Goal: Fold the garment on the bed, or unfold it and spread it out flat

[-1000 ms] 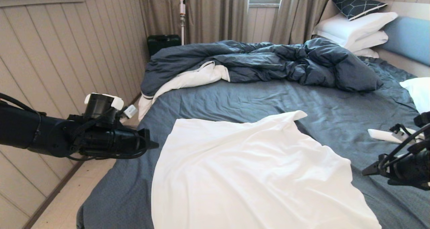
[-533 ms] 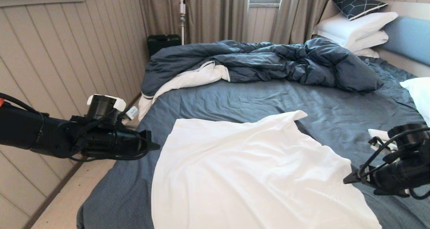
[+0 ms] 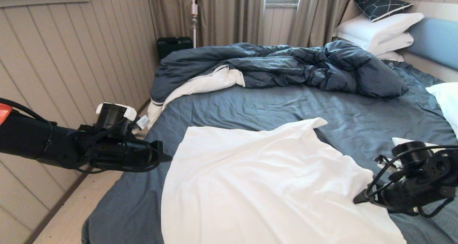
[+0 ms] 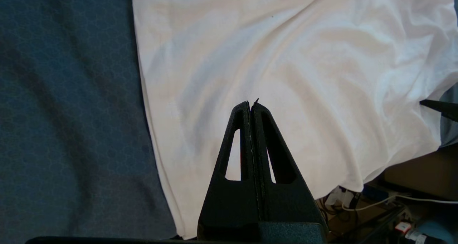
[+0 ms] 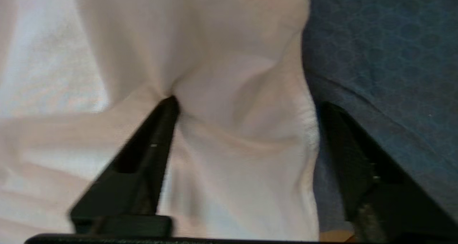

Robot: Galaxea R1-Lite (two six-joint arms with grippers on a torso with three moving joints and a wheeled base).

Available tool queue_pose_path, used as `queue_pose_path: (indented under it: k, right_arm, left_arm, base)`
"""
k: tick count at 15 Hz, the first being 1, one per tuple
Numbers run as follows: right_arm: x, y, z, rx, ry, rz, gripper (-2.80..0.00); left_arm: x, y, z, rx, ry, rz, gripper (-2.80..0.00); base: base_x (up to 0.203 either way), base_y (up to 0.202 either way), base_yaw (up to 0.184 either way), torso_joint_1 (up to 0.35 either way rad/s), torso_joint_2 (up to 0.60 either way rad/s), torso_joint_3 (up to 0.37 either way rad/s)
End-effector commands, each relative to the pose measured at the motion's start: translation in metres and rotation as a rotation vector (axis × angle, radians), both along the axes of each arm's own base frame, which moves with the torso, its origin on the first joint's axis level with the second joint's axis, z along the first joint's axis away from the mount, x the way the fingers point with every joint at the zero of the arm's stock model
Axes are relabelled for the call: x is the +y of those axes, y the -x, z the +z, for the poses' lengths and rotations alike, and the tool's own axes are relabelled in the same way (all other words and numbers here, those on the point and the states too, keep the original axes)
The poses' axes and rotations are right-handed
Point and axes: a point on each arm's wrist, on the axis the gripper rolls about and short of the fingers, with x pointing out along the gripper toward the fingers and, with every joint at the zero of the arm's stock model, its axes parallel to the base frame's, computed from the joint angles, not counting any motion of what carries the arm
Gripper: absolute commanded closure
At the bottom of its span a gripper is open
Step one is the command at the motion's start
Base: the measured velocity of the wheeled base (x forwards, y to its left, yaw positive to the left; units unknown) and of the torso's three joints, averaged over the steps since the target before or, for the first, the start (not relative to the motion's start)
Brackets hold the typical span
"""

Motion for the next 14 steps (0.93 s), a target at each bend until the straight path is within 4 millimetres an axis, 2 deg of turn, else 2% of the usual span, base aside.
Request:
queue_pose_path:
  k: [1,4,8,11,14]
  right_arm:
    - [0.001,-0.001,-0.006,0.014,0.0,0.001,0.0]
    - [-0.002,0.003,0.005,-0.021,0.015,-0.016,0.0]
    - [-0.003,0.037,0.024,-0.059,0.034,-0.046,0.0]
    - [-0.015,0.066,0.023,-0.037,0.052,-0.095,0.0]
    - [-0.016,0.092,0.014,0.013,0.061,-0.085,0.0]
  left_arm:
    - [0.0,-0.001,-0.002,0.007,0.002,-0.001,0.0]
    - [-0.001,-0.001,-0.004,0.014,0.0,-0.002,0.0]
    - [-0.004,0.001,-0.004,0.015,0.0,-0.012,0.0]
    - [-0.006,0.004,-0.003,0.012,0.0,-0.019,0.0]
    - [-0.007,0.005,-0.002,0.011,0.001,-0.025,0.0]
  base:
    - [0.0,0.0,0.0,0.0,0.0,0.0]
    - [0.0,0.0,0.0,0.0,0.0,0.0]
    - [0.0,0.0,0.0,0.0,0.0,0.0]
    - [0.0,0.0,0.0,0.0,0.0,0.0]
    - [0.0,0.0,0.0,0.0,0.0,0.0]
